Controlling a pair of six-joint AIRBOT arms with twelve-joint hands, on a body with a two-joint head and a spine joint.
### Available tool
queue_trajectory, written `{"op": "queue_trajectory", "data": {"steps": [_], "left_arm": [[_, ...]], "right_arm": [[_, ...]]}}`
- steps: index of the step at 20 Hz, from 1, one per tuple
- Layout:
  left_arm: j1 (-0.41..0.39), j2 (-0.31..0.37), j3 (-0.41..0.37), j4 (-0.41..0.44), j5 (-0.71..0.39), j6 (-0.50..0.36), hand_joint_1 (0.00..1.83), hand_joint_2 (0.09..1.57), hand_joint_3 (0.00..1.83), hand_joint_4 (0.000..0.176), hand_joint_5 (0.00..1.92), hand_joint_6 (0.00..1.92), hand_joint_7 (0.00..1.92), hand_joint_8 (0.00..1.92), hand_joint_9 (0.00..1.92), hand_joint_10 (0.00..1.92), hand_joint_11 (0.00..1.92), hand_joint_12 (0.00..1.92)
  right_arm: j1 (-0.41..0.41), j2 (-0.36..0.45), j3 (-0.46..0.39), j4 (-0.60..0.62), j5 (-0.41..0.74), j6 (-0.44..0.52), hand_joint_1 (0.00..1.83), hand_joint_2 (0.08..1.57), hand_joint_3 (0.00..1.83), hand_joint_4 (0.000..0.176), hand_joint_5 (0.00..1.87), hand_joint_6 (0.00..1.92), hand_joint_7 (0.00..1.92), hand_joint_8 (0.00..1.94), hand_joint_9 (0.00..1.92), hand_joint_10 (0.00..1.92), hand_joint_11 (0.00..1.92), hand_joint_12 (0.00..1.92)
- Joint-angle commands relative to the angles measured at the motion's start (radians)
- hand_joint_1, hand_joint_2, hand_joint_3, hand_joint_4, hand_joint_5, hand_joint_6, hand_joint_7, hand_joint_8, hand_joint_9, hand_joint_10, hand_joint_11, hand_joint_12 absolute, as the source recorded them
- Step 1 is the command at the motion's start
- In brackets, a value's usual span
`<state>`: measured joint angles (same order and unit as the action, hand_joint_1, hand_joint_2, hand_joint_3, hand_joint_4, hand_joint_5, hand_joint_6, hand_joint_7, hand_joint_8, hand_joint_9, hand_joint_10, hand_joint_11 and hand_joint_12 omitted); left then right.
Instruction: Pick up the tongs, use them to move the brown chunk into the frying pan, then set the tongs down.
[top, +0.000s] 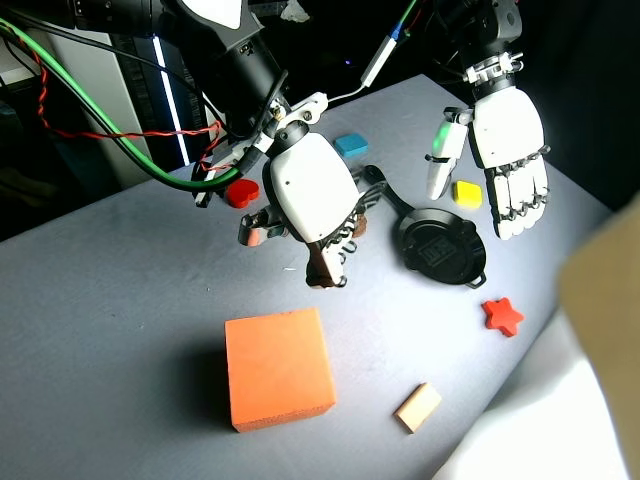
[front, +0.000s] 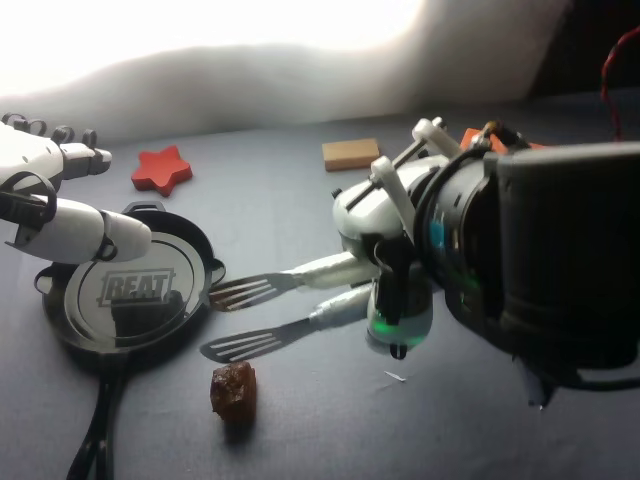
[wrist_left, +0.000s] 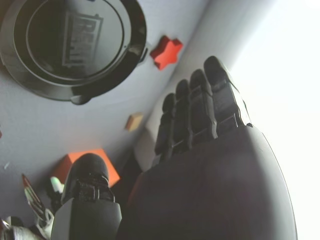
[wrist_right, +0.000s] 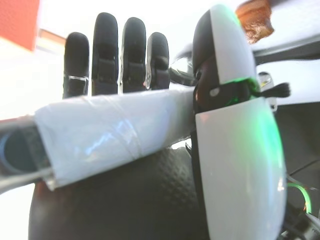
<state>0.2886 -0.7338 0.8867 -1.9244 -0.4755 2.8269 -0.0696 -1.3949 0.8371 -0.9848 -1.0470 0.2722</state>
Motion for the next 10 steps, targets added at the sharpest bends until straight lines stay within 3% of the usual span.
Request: {"op": "queue_trajectory", "data": {"steps": [1,10], "left_arm": [[-0.016,0.005,0.004,0.036,-0.002,0.003,0.0,1.21,0.0,0.0,0.08,0.0,0.12,0.0,0.11,0.0,0.0,0.36],[-0.016,0.003,0.017,0.009,0.0,0.003,0.0,1.18,0.0,0.0,0.04,0.0,0.11,0.0,0.11,0.0,0.0,0.42]], "right_arm": [[0.005,-0.001,-0.004,-0.074,0.002,0.006,1.12,1.12,0.0,0.0,0.8,0.0,0.87,0.0,0.83,0.0,0.28,1.18],[-0.025,-0.063,0.009,-0.073,-0.006,0.001,1.14,1.11,0.0,0.0,0.78,0.0,0.86,0.0,0.82,0.0,0.26,1.21]]}}
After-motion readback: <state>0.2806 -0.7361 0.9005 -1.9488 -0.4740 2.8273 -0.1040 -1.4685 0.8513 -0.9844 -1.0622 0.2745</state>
